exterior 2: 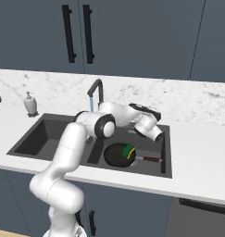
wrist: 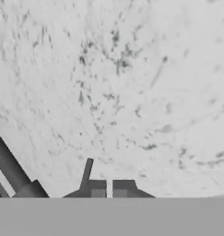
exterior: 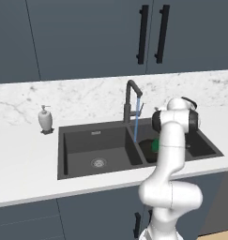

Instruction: Pick the pan and sponge and place them into the sink. Then turn on the water.

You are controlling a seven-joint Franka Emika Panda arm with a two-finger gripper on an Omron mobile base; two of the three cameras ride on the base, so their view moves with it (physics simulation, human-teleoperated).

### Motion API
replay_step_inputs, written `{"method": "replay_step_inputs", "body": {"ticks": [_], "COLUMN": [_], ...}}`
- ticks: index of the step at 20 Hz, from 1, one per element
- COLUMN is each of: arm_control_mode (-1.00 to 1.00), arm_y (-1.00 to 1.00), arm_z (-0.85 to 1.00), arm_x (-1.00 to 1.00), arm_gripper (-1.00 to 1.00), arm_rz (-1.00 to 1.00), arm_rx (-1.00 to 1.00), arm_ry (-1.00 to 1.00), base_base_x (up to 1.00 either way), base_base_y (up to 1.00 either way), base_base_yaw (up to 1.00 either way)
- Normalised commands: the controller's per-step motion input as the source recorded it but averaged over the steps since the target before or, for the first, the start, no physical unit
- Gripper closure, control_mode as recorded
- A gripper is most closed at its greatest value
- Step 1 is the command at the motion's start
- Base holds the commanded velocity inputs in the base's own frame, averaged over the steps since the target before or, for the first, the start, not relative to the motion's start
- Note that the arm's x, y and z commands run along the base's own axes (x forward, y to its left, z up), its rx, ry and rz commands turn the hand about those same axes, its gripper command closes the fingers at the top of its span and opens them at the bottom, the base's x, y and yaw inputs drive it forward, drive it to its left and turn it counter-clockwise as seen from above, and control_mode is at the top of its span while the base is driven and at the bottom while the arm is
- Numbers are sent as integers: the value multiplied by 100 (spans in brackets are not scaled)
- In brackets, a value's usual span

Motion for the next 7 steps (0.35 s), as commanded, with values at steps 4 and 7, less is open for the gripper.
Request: {"method": "replay_step_inputs", "body": {"ticks": [4, 7], "arm_control_mode": [-100, -100], "arm_y": [-62, -19], "arm_z": [100, 91], "arm_x": [-100, -100], "arm_gripper": [100, 100], "arm_rz": [0, 0], "arm_rx": [7, 1], "arm_ry": [-1, -7], "base_base_x": [0, 0], "base_base_y": [0, 0], "base_base_yaw": [0, 0]}}
